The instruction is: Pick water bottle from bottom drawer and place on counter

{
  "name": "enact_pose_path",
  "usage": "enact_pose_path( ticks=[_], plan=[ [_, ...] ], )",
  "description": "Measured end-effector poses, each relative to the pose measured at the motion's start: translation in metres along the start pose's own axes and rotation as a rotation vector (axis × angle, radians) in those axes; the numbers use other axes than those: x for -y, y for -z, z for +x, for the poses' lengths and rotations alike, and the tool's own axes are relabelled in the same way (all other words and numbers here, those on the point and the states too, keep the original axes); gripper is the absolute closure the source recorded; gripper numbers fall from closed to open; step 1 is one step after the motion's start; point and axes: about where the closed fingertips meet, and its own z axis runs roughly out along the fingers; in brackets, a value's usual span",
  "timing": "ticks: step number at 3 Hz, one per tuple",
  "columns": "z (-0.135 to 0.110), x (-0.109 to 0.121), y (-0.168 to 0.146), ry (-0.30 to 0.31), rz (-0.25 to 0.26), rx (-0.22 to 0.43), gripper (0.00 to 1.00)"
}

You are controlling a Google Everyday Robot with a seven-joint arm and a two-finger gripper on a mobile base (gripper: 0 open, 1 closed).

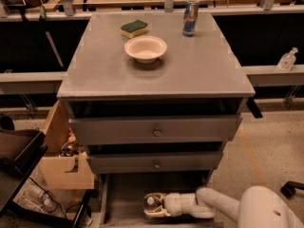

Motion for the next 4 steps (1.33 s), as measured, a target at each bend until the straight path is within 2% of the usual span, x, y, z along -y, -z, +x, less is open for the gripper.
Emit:
enact_pose_path(
  ticks=[1, 2, 3, 4],
  plan=[
    [-0.037, -0.019, 0.027, 0.028, 0.04, 0.024, 1.0],
    [-0.108, -0.042, 0.074, 0.055, 0.137, 0.029, 1.0],
    [-0.166, -0.062, 0.109, 0.063, 0.216, 0.009, 1.0],
    [-0.226, -0.074, 0.137, 0.039, 0.287, -0.008, 1.0]
  ],
)
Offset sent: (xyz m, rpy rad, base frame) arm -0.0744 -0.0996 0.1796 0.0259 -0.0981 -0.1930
